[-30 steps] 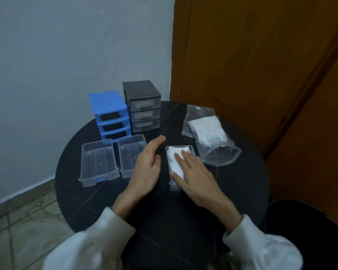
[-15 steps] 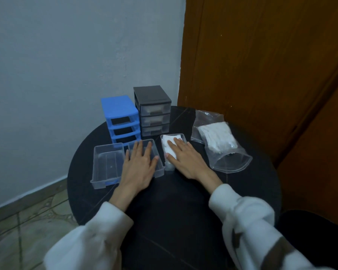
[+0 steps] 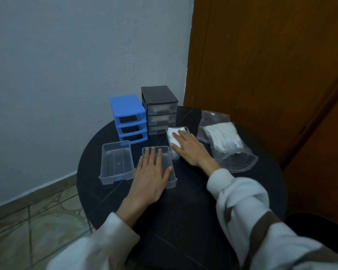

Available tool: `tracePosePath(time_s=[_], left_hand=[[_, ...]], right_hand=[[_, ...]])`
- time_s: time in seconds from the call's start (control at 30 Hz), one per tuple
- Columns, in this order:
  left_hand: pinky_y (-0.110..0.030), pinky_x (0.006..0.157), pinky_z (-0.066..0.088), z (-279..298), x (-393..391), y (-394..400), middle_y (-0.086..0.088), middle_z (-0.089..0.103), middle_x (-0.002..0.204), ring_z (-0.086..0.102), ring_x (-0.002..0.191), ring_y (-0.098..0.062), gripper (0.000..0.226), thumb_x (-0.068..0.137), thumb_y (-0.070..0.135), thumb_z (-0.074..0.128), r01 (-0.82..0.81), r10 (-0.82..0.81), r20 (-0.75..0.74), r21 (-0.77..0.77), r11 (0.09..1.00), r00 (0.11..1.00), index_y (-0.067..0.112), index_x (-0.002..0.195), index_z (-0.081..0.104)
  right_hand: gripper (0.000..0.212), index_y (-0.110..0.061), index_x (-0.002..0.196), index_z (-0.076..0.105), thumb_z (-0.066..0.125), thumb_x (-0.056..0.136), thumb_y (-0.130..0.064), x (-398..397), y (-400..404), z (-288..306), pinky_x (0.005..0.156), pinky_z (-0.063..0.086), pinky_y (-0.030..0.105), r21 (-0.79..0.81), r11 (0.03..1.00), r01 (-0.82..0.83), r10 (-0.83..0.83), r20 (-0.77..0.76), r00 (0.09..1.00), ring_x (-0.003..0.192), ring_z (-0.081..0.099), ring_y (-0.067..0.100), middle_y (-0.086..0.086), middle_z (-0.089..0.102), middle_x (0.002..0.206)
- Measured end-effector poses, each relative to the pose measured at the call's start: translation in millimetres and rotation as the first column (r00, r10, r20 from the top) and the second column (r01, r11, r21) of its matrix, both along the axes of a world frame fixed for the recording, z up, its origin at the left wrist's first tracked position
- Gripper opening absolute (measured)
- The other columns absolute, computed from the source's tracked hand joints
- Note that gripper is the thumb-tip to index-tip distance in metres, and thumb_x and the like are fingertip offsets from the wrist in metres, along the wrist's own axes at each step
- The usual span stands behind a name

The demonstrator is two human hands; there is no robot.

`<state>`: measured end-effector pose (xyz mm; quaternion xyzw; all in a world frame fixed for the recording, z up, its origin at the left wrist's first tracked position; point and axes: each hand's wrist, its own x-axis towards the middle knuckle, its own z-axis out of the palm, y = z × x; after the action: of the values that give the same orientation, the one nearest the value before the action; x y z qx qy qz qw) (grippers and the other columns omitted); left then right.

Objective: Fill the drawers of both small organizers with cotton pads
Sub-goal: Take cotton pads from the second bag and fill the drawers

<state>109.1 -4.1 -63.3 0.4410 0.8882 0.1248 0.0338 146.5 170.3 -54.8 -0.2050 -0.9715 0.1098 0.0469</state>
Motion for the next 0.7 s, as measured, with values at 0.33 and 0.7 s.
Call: tracePosePath(time_s=[0.33,0.7], left_hand=[[-0.027,0.114,-0.012,5.9,34.0,-18.5,-0.003,-0.014,0.157,-0.018,0.143,-0.011,0.066,0.099,0.048,0.020,0.189,-0.185,0.111,-0.024,0.982,0.976,0.015,0.149,-0.008],[-0.027,0.113,-0.011,10.5,51.9,-3.2,0.000,-0.010,0.158,-0.015,0.143,-0.008,0.064,0.099,0.048,0.024,0.291,-0.291,0.179,0.028,0.956,0.940,0.018,0.150,-0.003]], right_hand=[[0.056,-0.013,0.149,0.016,0.028,0.101,-0.039,-1.7,-2.0,2.4,0.116,0.007,0.036,-0.010,1.000,-0.009,0.009,0.008,1.000,0.144,0.012,0.023,0.011,0.013,0.157],[0.051,-0.019,0.146,0.028,0.044,0.098,-0.029,20.4,1.4,34.1,0.115,0.017,0.037,-0.137,0.990,-0.037,0.016,-0.146,0.989,0.143,0.018,0.018,0.002,0.020,0.156]])
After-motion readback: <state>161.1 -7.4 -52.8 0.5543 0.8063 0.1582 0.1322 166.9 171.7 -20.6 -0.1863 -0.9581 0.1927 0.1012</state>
